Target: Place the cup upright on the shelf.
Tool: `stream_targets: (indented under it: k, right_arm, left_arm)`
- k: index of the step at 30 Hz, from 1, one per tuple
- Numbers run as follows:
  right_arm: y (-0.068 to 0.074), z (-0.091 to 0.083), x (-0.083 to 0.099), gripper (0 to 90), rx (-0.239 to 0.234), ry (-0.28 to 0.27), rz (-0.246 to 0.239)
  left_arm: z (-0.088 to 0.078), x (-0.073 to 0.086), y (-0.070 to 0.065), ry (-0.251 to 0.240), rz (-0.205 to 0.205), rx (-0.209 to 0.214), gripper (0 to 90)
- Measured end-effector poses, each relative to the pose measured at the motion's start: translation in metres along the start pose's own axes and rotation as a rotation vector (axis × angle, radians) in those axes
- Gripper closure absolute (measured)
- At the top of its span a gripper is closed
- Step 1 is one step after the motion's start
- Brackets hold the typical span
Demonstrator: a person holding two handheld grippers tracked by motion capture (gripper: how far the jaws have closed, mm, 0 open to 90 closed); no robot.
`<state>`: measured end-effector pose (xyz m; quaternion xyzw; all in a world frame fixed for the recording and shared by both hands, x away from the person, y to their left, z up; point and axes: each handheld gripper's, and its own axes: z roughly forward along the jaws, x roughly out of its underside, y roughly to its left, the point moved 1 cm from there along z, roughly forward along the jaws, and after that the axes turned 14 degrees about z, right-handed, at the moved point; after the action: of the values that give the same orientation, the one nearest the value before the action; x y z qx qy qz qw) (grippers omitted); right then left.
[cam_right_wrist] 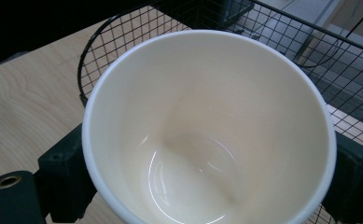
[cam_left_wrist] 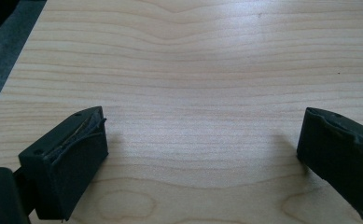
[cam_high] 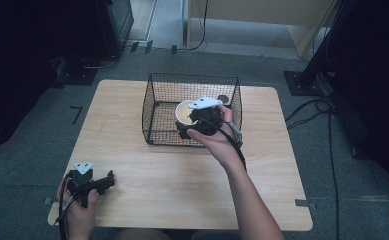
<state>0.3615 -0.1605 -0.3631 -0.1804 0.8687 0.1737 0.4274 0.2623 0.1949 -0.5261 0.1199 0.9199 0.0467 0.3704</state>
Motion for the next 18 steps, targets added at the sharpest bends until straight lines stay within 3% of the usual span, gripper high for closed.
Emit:
stream_targets:
  k: [11,18]
  right_arm:
    - [-0.027,0.023,-0.016,9.1,0.001,0.004,0.002]
    - [-0.045,0.040,-0.024,9.1,-0.010,-0.022,0.011]
  left_arm:
    - [0.000,0.000,0.000,0.000,-0.002,0.000,1.8]
    - [0.000,0.000,0.000,0.000,-0.002,0.000,1.8]
